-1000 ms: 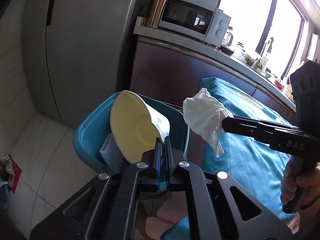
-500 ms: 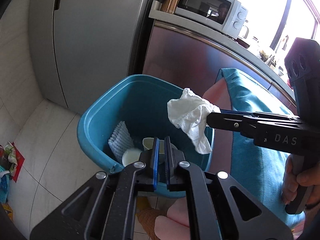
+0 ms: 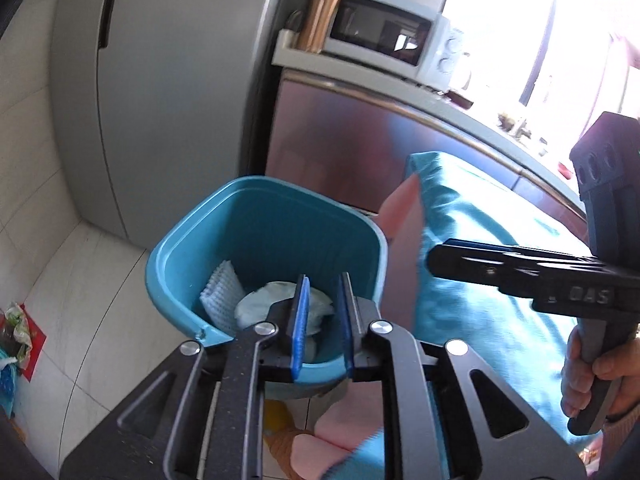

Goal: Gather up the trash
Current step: 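Grasp a gold snack wrapper with the left tool while the right tool grasps a white tissue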

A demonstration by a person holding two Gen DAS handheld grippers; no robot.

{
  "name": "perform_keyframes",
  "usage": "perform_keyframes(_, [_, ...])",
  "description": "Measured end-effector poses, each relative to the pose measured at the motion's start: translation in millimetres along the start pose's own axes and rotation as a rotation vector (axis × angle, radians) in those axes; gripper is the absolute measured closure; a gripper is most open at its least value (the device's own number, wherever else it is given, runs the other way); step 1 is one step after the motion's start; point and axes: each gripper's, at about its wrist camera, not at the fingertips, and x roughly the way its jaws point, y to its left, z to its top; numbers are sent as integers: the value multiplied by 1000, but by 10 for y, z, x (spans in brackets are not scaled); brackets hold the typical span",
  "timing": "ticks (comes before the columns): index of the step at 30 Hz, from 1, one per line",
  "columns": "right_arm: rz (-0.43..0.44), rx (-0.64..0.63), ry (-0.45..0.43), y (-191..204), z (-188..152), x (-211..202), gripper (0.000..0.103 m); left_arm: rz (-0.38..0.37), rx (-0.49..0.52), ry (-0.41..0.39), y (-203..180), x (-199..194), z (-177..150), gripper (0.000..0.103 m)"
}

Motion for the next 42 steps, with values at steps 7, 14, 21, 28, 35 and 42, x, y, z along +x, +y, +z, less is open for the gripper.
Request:
perform_keyframes(7, [1,-37,-146,-38,-277,-886,59,-146,94,-57,-578,-285,-30,71])
perform_keyframes(14, [-110,5,-269,-339,-692,-1755,54,-362,250,-5,-1460,-361,-283,65])
perform_keyframes(21, [-331,128,-337,-768,-1308,-2516,51,-555,369,90,-2285,-327,-594,58])
perform_keyframes(28, [-515,274,-360,-1197,-1873,-2968,50,-684,386,191,-2720,-258,-866,48])
perform_keyframes(35, [-576,415,-352,-1527,-2382,-3137,50,-735,383,285,-2930,-56,-978,41])
perform_keyframes(42, [-549,418,-325,-1540,-2451,-2916,50,-754,366,364,-3116,114,-1104,44])
